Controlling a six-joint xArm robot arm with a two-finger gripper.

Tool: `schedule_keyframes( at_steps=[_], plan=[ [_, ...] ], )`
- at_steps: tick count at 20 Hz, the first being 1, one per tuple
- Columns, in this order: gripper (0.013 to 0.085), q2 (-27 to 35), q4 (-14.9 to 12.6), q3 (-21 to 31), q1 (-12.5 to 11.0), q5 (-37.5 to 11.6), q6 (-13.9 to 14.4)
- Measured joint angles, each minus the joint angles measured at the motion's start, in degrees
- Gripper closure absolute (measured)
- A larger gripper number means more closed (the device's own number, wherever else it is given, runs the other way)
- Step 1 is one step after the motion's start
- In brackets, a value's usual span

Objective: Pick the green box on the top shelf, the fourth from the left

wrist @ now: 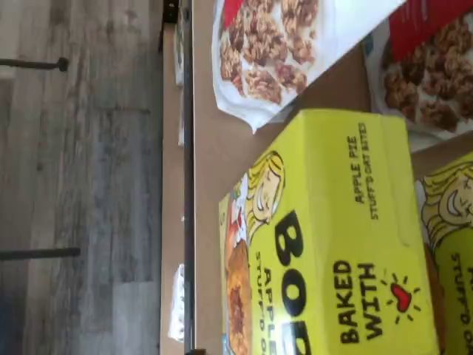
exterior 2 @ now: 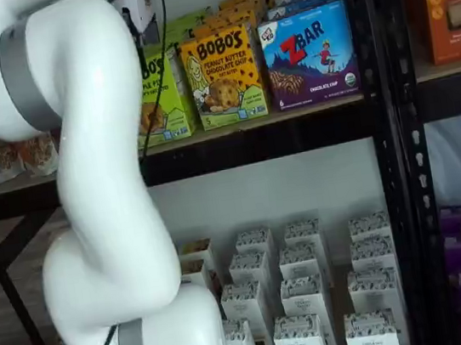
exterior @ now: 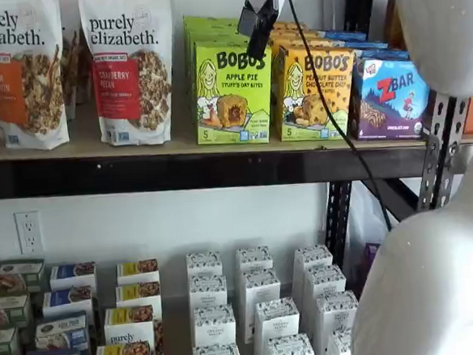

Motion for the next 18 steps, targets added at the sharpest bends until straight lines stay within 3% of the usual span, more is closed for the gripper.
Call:
schedule_keyframes(
  at_steps=[7,18],
  plan=[
    [0.013,3.2,-0.7,-3.4,-0.7,3.6,-0.9],
    [0.013,5.7,-2.1,-5.3,-0.3,5.4,-0.8]
  ],
)
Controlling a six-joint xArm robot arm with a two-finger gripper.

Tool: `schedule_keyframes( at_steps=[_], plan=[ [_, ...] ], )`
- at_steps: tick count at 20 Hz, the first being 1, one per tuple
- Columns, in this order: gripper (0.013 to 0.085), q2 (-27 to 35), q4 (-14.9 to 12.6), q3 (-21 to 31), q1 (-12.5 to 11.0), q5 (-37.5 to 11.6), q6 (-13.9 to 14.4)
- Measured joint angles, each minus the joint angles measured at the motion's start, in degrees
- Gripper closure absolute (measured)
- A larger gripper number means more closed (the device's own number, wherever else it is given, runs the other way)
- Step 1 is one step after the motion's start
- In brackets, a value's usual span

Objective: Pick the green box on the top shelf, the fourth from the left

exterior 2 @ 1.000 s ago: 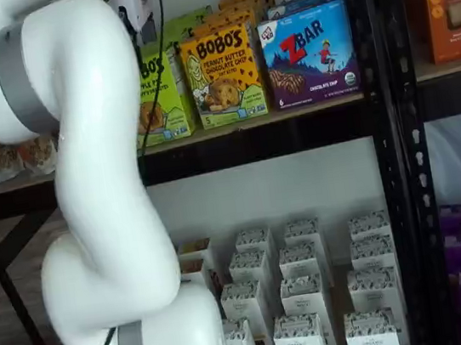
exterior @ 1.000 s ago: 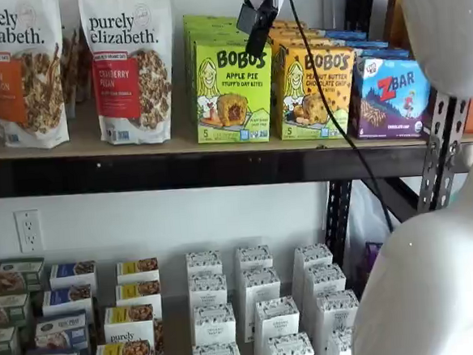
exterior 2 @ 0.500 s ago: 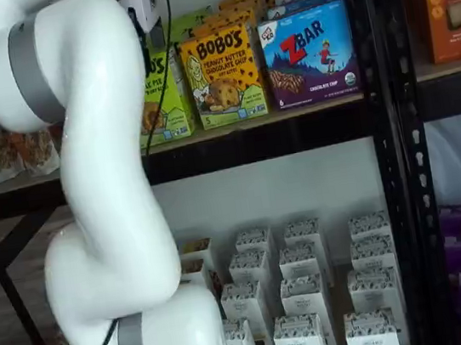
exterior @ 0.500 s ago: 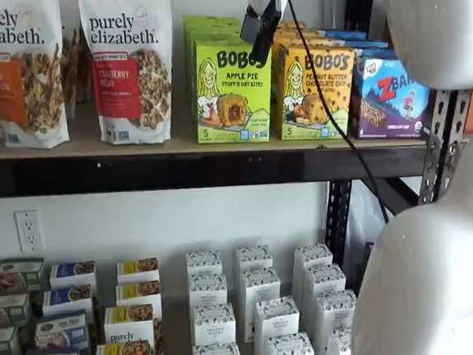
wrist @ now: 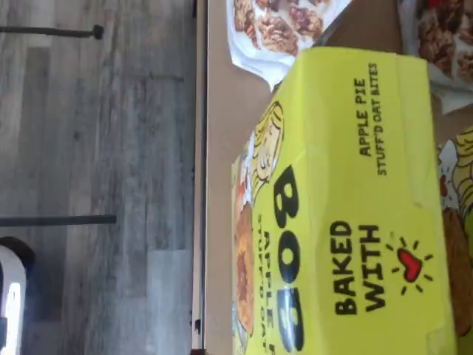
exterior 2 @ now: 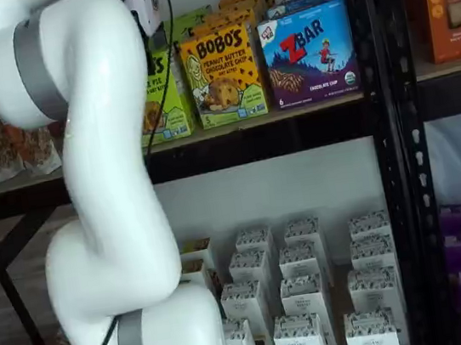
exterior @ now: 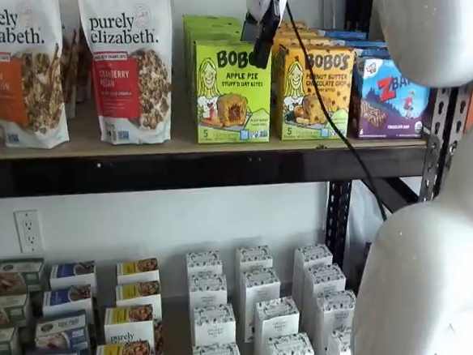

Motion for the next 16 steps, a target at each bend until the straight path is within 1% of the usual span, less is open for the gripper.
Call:
schedule_keyframes(
  at_steps=[4,10,11,12,14,15,16],
  plan=[
    [0.013,0.8,-0.6,-0.6,0.2,0.6,0.1],
    [0.013,1.2,-0.6,-0.7,0.2,0.8,0.0],
    [0.017,1.3,-0.6,-0.7,0.2,0.8,0.0],
    [0.017,1.3,-0.5,-0.7,0.2,0.8,0.0],
    [0.025,1.4,-0.3,-0.7,0.2,0.7,0.0],
    [0.025,1.4,-0.2,-0.7,0.2,0.7,-0.1],
    [0.029,1.4,-0.1,-0.7,0.1,0.7,-0.1]
  ],
)
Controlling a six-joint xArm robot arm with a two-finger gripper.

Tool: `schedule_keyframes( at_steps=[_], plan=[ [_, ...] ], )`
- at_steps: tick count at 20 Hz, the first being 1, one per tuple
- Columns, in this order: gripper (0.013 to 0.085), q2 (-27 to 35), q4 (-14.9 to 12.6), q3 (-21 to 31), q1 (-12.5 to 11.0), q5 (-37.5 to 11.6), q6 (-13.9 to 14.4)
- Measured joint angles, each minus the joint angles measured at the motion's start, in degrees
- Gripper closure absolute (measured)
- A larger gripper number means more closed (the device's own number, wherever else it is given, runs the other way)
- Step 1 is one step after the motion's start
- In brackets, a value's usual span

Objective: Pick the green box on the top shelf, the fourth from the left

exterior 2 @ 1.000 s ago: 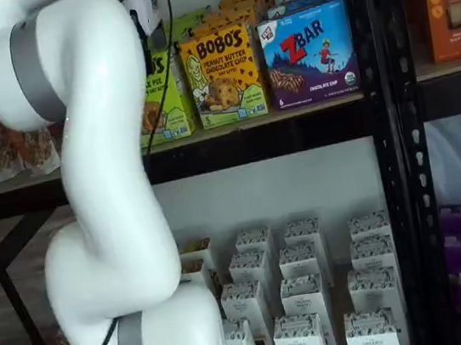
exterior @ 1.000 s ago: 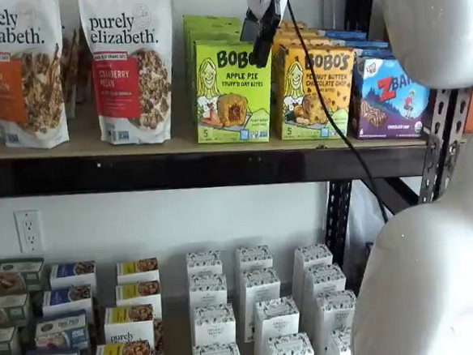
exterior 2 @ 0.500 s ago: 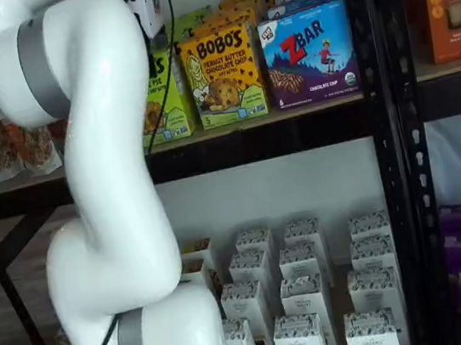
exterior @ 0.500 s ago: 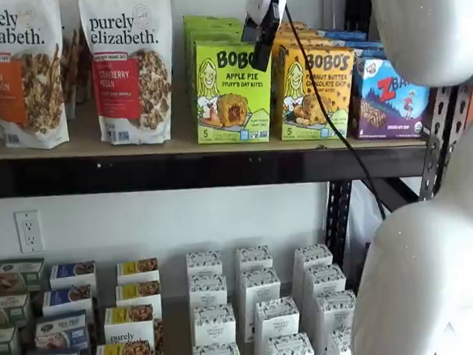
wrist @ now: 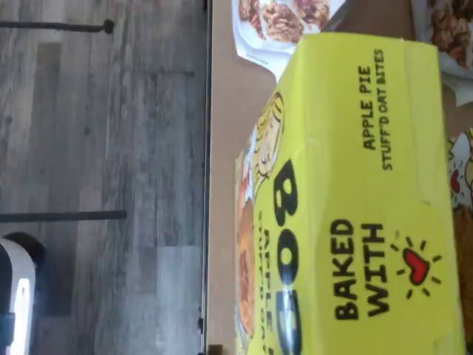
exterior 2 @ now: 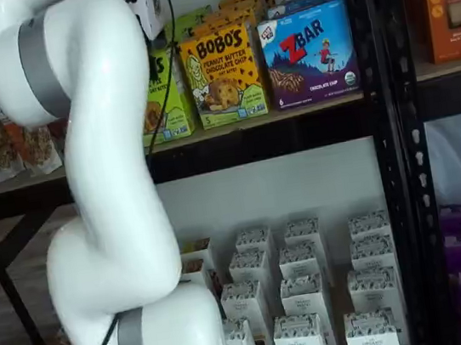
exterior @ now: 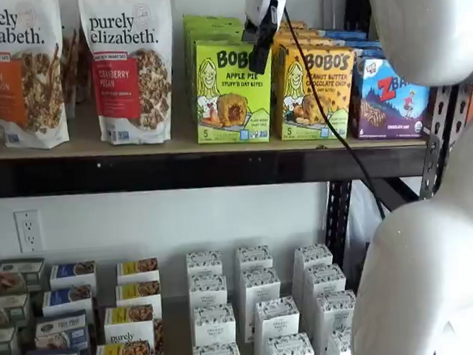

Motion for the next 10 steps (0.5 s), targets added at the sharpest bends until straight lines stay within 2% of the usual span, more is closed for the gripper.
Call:
schedule_keyframes(
  at_steps=[1,3,4,5,10],
  plan=[
    [0.029,0.0,0.1,0.0,0.0,0.0,0.0],
    [0.037,0.1,0.3,-0.1,-0.1,0.1,-0.1],
    [0.037,0.1,0.4,-0.1,-0.1,0.1,-0.1],
    [0.041,0.2,0.4,-0.2,-0.2,0.2,-0.1],
    [0.041,0.8,0.2,-1.3,-0.2,1.5,-0.1]
  ],
)
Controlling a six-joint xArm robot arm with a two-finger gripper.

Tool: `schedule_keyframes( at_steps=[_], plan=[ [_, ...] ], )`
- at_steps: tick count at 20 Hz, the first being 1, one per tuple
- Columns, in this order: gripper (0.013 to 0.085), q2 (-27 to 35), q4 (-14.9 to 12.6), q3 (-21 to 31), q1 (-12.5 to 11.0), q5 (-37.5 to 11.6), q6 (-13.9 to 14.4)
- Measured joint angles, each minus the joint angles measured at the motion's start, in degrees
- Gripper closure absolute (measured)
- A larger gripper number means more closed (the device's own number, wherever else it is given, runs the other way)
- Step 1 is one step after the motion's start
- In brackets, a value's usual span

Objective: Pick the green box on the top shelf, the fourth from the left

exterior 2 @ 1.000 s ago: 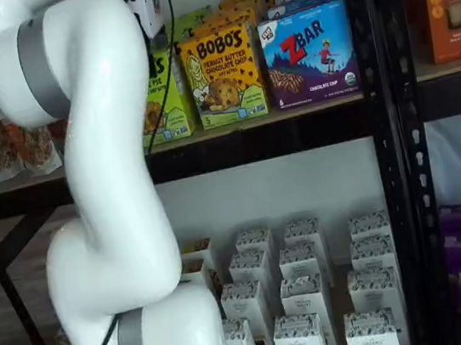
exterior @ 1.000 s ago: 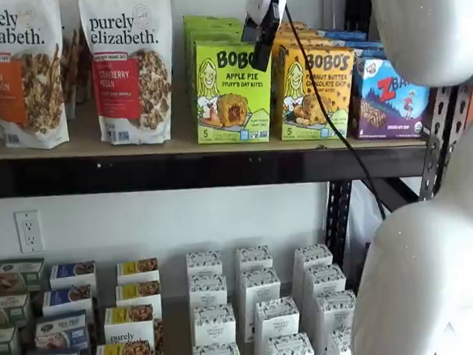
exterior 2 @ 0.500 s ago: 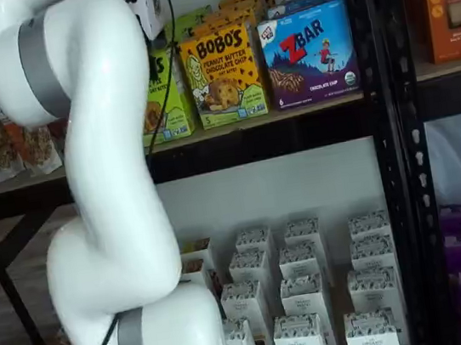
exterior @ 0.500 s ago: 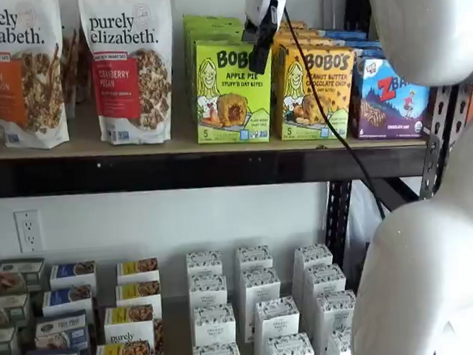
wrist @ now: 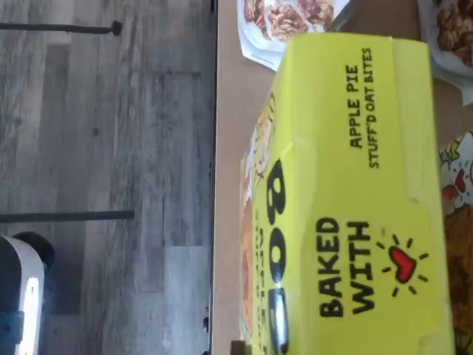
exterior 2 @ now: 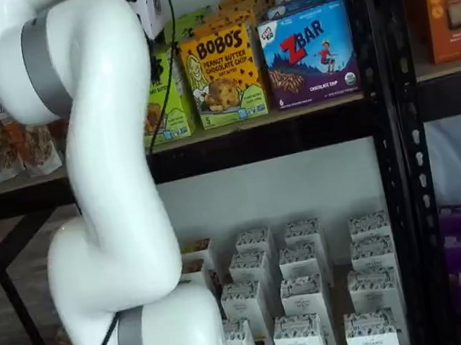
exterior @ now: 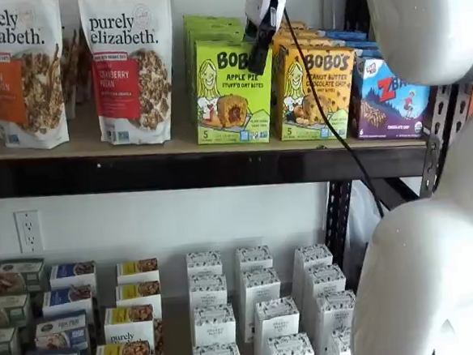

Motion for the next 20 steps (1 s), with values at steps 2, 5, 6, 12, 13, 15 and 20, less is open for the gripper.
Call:
schedule_keyframes(
  at_steps=[2,5,6,12,13,15,20],
  plan=[
    [0.041,0.0,-0.1,0.1,0.0,-0.1,0.0],
    [0.041,-0.2,0.0,0.4,0.1,-0.5,0.0],
    [0.045,-0.3,0.0,0.4,0.1,-0.6,0.0],
    [0.057,-0.3,0.1,0.4,0.2,-0.6,0.1],
    [0.057,-0.3,0.1,0.4,0.2,-0.6,0.2],
    [0.061,-0.3,0.2,0.4,0.2,-0.6,0.2],
    [0.065,-0.6,-0.3,0.8,0.4,-0.9,0.3]
  ],
)
